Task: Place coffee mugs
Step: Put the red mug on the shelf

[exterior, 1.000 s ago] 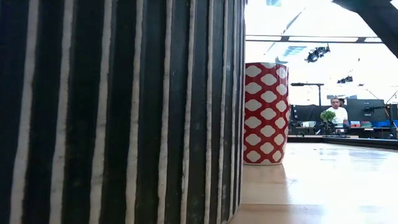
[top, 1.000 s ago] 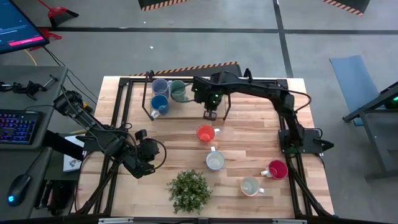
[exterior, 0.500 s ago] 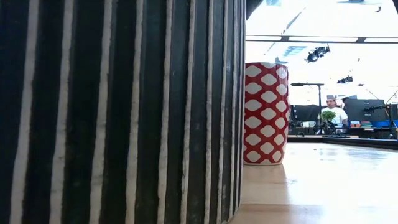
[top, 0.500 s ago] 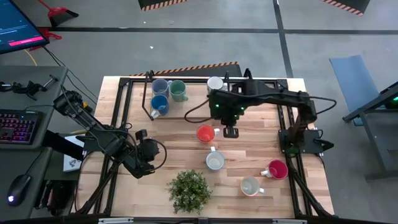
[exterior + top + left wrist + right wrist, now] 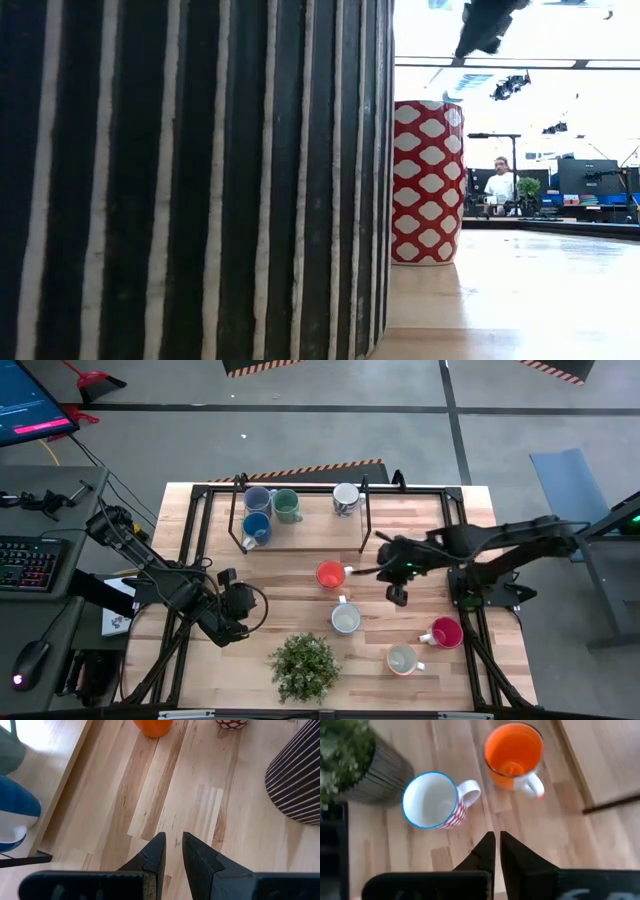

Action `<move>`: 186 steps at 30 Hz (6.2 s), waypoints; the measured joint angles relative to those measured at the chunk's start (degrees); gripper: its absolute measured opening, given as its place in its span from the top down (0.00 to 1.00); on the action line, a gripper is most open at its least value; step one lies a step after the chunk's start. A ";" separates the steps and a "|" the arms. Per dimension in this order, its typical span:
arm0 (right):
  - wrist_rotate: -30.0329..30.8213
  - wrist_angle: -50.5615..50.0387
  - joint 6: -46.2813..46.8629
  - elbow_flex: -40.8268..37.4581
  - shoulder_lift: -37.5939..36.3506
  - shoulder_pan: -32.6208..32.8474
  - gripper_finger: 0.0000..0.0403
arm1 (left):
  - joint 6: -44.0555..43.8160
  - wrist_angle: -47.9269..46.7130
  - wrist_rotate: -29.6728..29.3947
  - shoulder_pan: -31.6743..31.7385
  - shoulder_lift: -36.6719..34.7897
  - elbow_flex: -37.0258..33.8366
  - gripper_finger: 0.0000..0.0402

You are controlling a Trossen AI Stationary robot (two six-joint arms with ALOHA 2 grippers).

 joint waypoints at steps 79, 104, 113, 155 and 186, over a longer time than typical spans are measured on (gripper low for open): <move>-0.05 -8.82 58.66 -28.87 -8.82 35.13 0.97 | -0.09 0.24 0.28 4.15 -0.02 0.00 0.86; 37.22 -9.58 39.09 -8.33 -8.82 16.20 1.00 | -0.04 0.24 0.28 4.15 -0.02 0.02 0.86; 33.49 8.43 2.17 3.26 -8.12 -2.24 1.00 | -0.02 0.22 0.28 4.15 -0.02 0.02 0.86; 5.00 -9.24 -28.01 32.33 36.56 -28.74 1.00 | -3.02 0.24 -0.25 4.14 -0.02 0.00 0.86; 4.59 -6.55 -29.51 26.61 36.58 -30.75 1.00 | -3.06 0.57 -0.22 4.13 -0.02 0.02 0.86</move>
